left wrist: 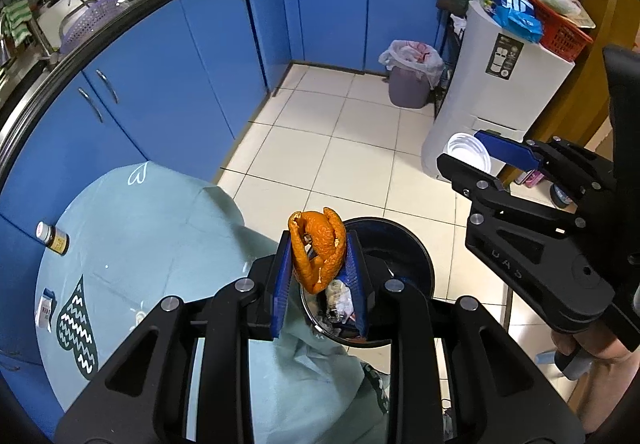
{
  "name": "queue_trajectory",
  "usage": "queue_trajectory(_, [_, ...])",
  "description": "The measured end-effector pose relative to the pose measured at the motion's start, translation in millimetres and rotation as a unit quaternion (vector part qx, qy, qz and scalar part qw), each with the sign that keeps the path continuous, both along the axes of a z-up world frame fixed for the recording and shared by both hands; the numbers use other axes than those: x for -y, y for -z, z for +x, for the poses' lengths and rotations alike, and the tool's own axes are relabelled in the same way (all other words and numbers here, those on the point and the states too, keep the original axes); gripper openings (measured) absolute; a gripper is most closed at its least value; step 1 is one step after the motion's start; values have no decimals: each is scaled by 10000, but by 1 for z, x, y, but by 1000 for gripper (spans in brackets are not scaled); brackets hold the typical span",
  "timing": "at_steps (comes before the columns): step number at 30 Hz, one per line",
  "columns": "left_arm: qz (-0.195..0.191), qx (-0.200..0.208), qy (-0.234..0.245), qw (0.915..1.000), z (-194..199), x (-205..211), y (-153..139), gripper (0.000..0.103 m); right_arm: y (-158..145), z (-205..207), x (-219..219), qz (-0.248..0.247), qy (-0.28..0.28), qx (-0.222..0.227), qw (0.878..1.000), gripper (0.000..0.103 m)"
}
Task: Collect trash
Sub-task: 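Open the left gripper over the black bin to drop the orange peel, then open the right gripper over the black bin to drop the white round lid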
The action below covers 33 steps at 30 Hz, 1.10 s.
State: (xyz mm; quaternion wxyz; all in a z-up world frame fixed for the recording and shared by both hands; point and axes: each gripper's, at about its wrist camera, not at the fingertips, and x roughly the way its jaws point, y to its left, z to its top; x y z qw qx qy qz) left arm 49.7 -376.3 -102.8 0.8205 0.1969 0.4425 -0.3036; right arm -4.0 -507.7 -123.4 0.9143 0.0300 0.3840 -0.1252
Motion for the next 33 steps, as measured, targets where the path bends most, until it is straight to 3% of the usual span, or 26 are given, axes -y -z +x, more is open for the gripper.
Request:
queue_trajectory(5, [12,40,28,10000,2,5,0,29,2,1,4,13,57,-14,10000,39])
queue_trajectory(7, [19,-12,59,10000,3,7,2,35,4,1,6,22,77,-27,10000,39])
queue_trajectory(9, [-59,-35,46,10000,5,6,1,84,5,1,9,30,89,-44,9999,39])
queue_trajectory(10, [-171,-7,30,9998,5,4,-1,90,5,1,10,28,95,-50,9999,39])
queue_trajectory(15, [-193,382,-27,9991,2,2,-10,91,8,3,14,49,115,-84,9999,39])
queue_trajectory(33, [-241,346,-620,9972,25,-33,-15,93,8,18,-3,101,-154,-19,9998,39])
